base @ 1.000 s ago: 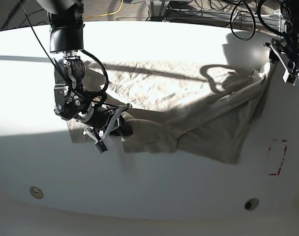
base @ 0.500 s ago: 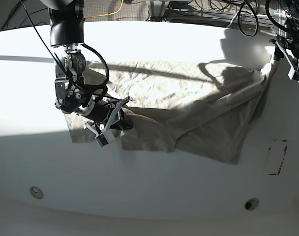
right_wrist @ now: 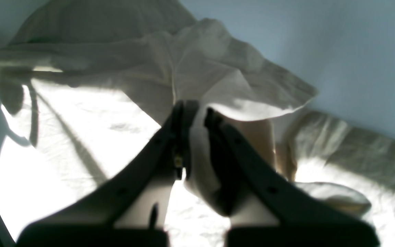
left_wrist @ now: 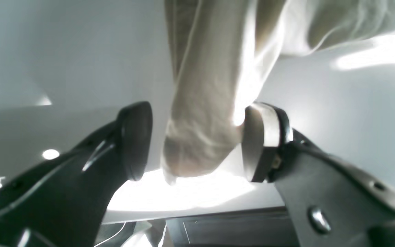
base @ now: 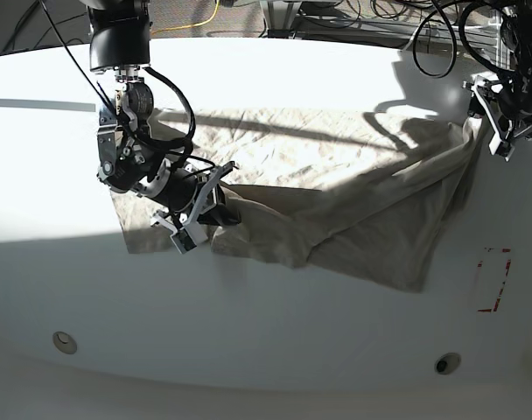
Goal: Layout the t-shirt on the table in an organized manner, then fold the t-shirt properly
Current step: 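Lift the beige t-shirt with both grippers and pull it toward the table front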
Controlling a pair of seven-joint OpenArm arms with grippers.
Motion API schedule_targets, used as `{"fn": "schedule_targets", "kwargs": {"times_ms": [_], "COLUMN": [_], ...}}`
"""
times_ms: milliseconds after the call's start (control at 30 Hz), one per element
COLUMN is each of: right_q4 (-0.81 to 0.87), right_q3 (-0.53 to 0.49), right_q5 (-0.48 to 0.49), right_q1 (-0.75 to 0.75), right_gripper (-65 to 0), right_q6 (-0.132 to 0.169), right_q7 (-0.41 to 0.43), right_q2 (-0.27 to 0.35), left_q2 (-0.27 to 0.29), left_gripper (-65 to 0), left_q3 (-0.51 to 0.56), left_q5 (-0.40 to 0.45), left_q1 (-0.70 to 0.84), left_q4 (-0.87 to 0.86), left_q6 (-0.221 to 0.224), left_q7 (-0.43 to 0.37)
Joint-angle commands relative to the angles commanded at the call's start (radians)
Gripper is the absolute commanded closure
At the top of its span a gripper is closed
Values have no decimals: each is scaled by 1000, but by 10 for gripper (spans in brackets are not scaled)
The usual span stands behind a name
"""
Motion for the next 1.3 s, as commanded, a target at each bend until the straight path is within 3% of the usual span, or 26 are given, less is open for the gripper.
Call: {"fn": "schedule_targets", "kwargs": {"times_ms": [233, 300, 467, 500, 700, 933, 1067, 1300], "right_q4": [21, 29, 52, 57, 91, 143, 146, 72], "right_q3": [25, 35, 54, 58, 98, 183, 190, 190], "right_q5": [0, 0, 2, 2, 6, 74, 97, 100], "right_q1": [-29, -35, -48, -49, -49, -11, 43, 199], "right_gripper": [0, 0, 0, 0, 0, 0, 0, 0], "right_q6": [2, 3, 5, 5, 8, 8, 8, 8], "right_q7": [0, 0, 0, 0, 0, 0, 0, 0], "right_q2": [0, 0, 3, 3, 8, 20, 66, 157], "left_q2": [0, 0, -2, -2, -2, -3, -34, -98], "left_gripper": [-363, -290, -11, 0, 0, 0, 0, 0], "left_q3": [3, 3, 3, 3, 3, 46, 91, 209], "left_q5": [17, 17, 52, 63, 103, 109, 109, 109], "left_q1": [-11, -11, -6, -6, -8, -55, -135, -456], "left_q4": [-12, -11, -11, -11, 28, 244, 347, 354], "left_q6": [0, 0, 0, 0, 0, 0, 0, 0], "left_q7": [0, 2, 5, 5, 0, 6, 11, 121]}}
